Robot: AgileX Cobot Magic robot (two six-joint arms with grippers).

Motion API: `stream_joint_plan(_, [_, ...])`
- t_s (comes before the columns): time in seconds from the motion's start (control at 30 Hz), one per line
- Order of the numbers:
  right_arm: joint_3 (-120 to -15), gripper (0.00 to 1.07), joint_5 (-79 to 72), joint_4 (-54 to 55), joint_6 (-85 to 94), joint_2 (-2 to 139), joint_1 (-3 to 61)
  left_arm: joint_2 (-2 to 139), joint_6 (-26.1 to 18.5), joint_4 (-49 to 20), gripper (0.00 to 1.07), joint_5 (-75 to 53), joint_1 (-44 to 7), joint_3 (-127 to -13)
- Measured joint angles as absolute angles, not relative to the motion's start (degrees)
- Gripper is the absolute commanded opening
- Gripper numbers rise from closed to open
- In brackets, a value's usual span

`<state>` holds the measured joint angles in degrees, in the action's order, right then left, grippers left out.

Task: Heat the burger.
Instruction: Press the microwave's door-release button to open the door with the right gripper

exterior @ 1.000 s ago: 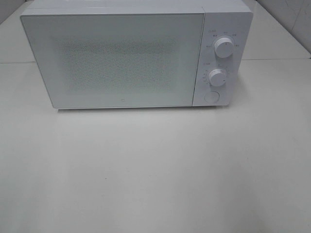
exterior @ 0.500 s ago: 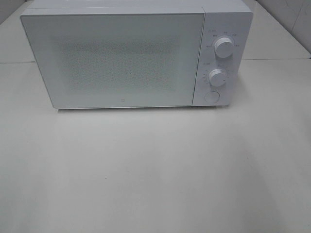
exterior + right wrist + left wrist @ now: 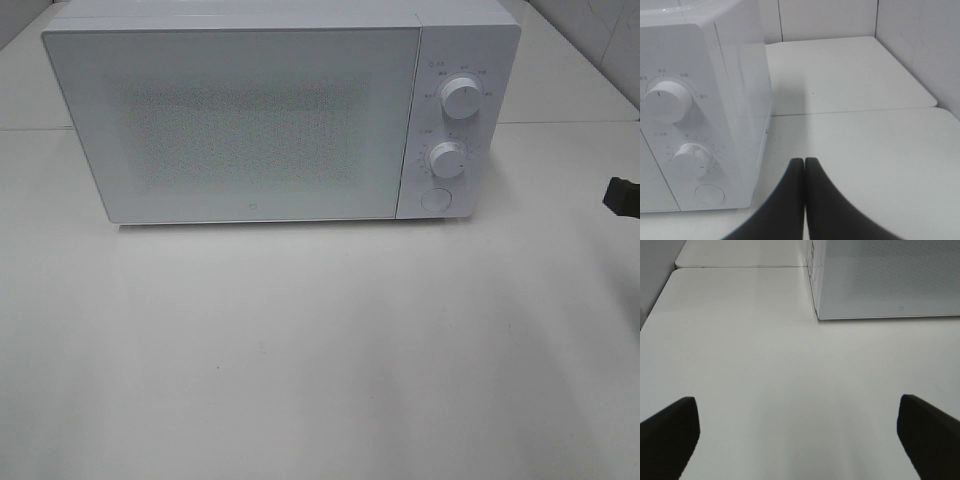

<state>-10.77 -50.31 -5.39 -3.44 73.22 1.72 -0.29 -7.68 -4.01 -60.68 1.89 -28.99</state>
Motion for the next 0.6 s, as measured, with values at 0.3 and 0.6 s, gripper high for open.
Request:
stream_joint_plan(0.3, [-10.7,0.0,-55.6,-9.2,-13.5,80.6,1.7,-0.3,-7.7,-4.0,1.05,-60.7,1.9,-29.0])
stream_joint_plan(0.6, [-10.8,0.0,-56.6,-15.4,-39.0,84.0,2.6,-0.3,-7.7,-4.0,1.05,-60.7,1.9,-29.0])
